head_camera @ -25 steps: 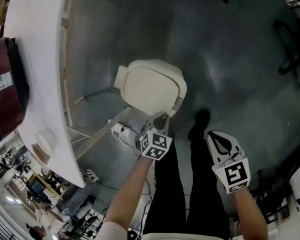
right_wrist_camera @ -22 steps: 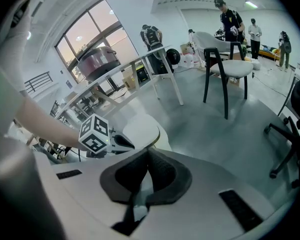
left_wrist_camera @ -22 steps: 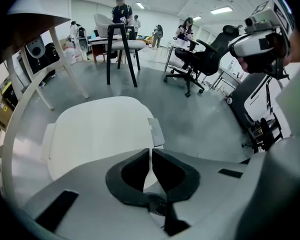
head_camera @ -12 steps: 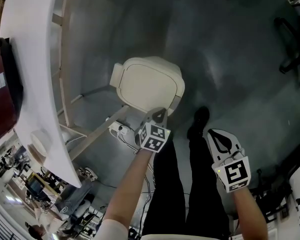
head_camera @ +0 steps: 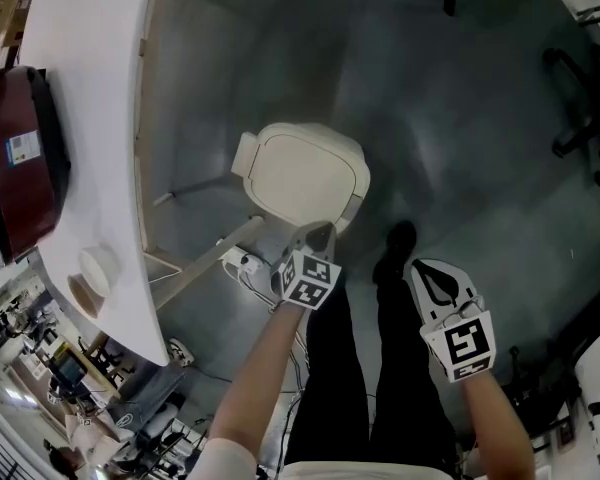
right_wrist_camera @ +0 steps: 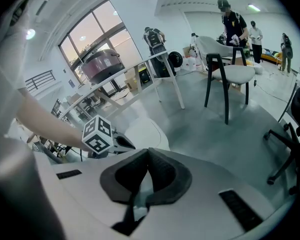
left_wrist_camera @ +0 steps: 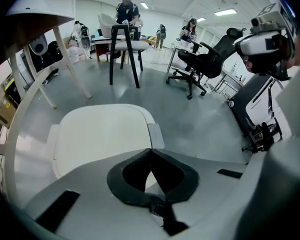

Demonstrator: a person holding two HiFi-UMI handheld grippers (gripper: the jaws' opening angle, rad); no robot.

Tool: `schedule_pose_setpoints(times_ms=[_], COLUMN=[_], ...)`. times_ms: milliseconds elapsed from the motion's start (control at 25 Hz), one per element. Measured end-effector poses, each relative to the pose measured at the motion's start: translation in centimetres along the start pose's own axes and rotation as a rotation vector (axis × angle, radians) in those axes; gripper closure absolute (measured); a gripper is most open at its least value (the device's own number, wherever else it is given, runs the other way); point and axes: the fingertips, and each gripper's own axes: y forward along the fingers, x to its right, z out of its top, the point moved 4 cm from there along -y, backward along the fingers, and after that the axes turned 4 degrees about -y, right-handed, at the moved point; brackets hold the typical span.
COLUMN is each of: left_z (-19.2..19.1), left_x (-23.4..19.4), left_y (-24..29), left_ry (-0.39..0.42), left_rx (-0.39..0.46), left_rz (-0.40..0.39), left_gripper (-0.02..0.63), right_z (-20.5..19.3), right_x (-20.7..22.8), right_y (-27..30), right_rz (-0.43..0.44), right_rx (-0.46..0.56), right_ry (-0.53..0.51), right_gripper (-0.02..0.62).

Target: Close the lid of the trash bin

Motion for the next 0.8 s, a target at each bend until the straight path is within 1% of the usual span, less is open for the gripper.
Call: schedule_pose_setpoints(times_ms=[160, 320, 480, 640, 800], left_z=[1.2, 3.9, 5.5, 7.1, 8.9], left_x=[0.7, 0.9, 2.0, 3.8, 5.4], left_y=[-4.3, -8.2, -12.8, -19.1, -26.5], left_ry=[0.006, -0.012, -0.011, -0.034, -0.057], left_rx=[0.031, 0.113, 0.149, 0.199, 0.298], left_rz=[0.000, 0.015, 0.023, 0.039, 0.070], left_gripper=[0.594, 0.594, 0.594, 0.594, 0.594], right_z=[2.6, 5.6, 7.9, 10.7, 13.3], right_x=[-1.3, -1.4, -2.2, -4.0, -6.4], right_y=[-2.3, -4.3, -7.0, -10.9, -14.3], right_rz=[-0.002, -0.009, -0.019, -0.008, 0.014], right_rx=[0.010, 0.042, 0.059, 0.064, 0.077], right_ry=[-0.010, -0.040, -0.067, -0.088, -0.113], right_gripper=[0.583, 0.583, 0.583, 0.583, 0.583])
